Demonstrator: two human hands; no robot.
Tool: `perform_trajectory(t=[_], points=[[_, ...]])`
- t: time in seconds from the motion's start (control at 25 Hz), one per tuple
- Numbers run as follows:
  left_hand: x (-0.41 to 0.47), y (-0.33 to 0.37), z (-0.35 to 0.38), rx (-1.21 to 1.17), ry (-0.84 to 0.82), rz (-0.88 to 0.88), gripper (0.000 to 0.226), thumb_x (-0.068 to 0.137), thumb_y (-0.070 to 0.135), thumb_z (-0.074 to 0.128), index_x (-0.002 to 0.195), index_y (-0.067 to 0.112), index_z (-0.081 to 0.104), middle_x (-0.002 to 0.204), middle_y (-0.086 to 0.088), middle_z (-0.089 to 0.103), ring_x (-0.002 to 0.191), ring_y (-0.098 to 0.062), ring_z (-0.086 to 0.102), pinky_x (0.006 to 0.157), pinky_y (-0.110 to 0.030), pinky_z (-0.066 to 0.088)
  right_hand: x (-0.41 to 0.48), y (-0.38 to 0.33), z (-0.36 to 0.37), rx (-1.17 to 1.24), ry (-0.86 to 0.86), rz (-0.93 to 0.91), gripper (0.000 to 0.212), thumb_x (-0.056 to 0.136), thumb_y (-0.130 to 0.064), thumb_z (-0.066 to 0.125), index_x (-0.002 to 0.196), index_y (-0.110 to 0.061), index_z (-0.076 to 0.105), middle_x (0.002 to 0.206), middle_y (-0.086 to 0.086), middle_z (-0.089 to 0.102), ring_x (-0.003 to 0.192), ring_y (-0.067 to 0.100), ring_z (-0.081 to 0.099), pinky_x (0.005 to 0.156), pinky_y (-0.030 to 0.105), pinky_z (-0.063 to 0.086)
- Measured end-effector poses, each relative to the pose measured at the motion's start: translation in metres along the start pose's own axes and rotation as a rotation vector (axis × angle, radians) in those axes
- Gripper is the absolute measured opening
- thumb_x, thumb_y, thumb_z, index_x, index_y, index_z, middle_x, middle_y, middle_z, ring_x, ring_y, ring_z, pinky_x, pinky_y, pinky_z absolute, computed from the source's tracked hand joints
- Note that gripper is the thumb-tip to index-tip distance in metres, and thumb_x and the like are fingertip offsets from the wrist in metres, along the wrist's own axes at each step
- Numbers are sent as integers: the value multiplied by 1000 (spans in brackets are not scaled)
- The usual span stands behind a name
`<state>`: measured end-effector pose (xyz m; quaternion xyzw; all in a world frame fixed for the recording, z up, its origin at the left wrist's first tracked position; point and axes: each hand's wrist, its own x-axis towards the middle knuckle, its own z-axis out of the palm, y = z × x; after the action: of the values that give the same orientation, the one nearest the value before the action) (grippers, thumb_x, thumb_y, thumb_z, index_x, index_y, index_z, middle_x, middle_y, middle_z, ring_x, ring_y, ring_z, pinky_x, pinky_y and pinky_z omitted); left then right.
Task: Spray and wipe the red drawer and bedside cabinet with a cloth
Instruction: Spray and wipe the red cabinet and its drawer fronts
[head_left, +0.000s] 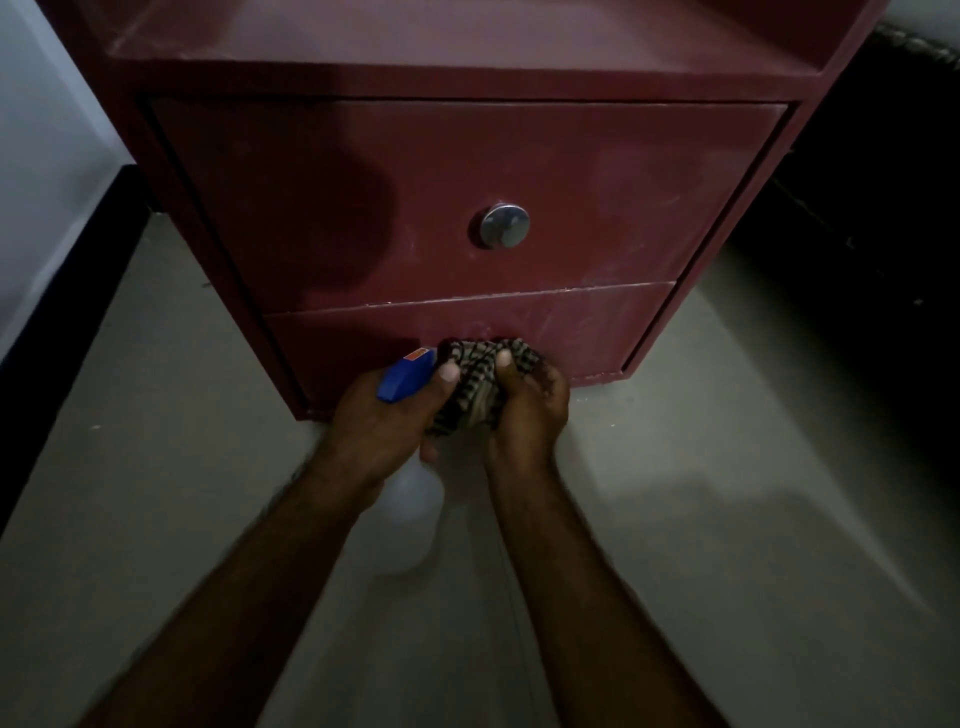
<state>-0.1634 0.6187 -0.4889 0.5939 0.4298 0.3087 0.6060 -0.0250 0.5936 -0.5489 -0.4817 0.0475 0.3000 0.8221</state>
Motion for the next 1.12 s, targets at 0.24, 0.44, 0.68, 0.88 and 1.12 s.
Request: perform_trajectory(t=[0.24, 0.44, 0.68, 0.88, 1.12], points=[[3, 0, -1, 8, 15, -30, 39, 71, 70, 75, 86, 33, 72, 60, 2, 66, 52, -22, 65, 62, -41, 57, 6, -16, -9, -893, -297, -836, 61, 82, -7, 80, 138, -16, 59, 130, 3, 69, 119, 18, 65, 103, 35, 55], [6, 7, -1, 17, 29, -20, 36, 70, 72, 77, 83, 39, 72, 61, 3, 65, 49, -20, 64, 61, -38, 54, 27, -19, -19, -1131, -523, -1115, 66, 76, 2, 80, 139, -2, 60, 130, 15, 67, 118, 31, 60, 105, 35, 46], [-4, 16, -7, -7, 27, 3, 43, 54, 84, 77, 79, 49, 75, 62, 8, 68, 52, -13, 65, 54, -30, 54, 12, -12, -15, -649, -259, -548, 55, 80, -10, 85, 129, -17, 61, 113, -11, 71, 103, 2, 69, 91, 26, 59], [-7, 17, -10, 16, 7, 48, 25, 75, 70, 75, 84, 46, 76, 63, 2, 70, 55, -17, 67, 58, -34, 55, -2, -6, -4, -537, -121, -401, 61, 73, -13, 91, 125, -21, 60, 110, -11, 73, 99, 4, 71, 92, 36, 62], [-2, 20, -12, 58, 29, -1, 62, 66, 77, 74, 92, 21, 72, 68, -3, 67, 54, -23, 67, 67, -43, 58, 11, -14, -14, -962, -273, -710, 53, 77, -8, 82, 123, -23, 62, 112, -9, 70, 100, 6, 66, 90, 31, 59]])
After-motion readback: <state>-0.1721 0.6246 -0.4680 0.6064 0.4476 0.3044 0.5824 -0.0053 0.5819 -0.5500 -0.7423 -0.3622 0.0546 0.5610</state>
